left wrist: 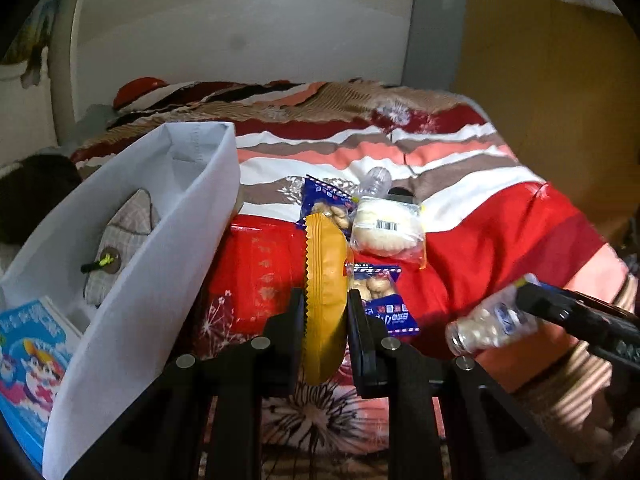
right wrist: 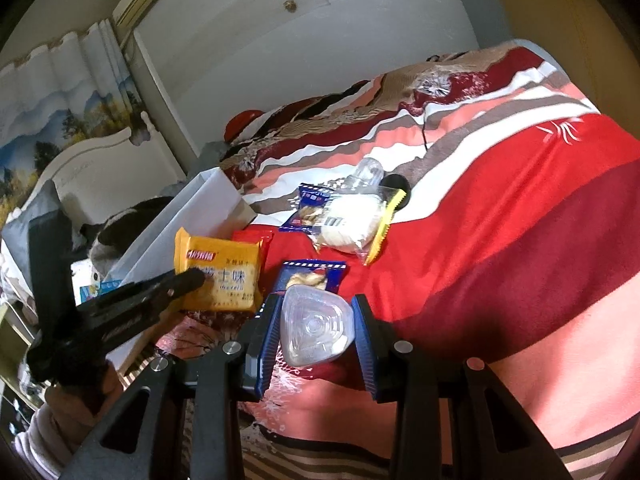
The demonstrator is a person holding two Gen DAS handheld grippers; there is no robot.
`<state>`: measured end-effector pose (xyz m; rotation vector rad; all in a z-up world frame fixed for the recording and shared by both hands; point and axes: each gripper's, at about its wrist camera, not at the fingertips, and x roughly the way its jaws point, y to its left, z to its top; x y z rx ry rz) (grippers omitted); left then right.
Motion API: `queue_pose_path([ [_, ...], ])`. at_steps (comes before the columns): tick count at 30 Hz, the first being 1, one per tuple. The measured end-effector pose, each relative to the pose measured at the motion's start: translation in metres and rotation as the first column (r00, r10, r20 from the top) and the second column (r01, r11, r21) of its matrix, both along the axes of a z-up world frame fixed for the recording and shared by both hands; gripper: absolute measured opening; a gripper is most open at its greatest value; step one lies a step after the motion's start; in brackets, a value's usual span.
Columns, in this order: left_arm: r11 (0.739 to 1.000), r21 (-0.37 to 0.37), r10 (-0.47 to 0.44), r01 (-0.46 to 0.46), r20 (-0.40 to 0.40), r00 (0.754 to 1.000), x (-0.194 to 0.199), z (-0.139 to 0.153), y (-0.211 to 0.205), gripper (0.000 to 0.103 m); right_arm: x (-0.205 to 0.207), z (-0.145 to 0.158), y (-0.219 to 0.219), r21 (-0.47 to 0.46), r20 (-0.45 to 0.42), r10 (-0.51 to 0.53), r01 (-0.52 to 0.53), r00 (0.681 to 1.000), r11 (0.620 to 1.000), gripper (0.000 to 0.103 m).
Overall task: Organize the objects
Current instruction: 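Carry both items over the white fabric box and open both grippers to drop them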
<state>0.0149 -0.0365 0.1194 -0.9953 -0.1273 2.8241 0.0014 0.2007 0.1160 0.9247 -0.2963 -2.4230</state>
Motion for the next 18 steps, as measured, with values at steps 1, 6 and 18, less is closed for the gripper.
queue_pose_path([
  [1, 1.0, 0.02, -0.001, 0.001, -0.01, 1.0, 0.003, 0.001, -0.005, 0.02, 0.001, 0.002, -0.003, 0.0, 0.0, 0.001, -0.001, 1.0, 1.0, 0.034],
  [6, 0.996, 0.082, -0.013, 0.017, -0.045, 0.999, 0.013, 0.005, -0.026, 0.02, -0.002, 0.008, -0.019, -0.064, 0.032, 0.015, -0.013, 0.999, 0.998, 0.034],
  [18, 0.987, 0.161, 0.008, 0.023, -0.186, 0.982, 0.036, 0.058, -0.063, 0.019, 0.01, 0.052, -0.07, -0.078, -0.044, 0.058, -0.062, 0.997, 0.995, 0.034],
])
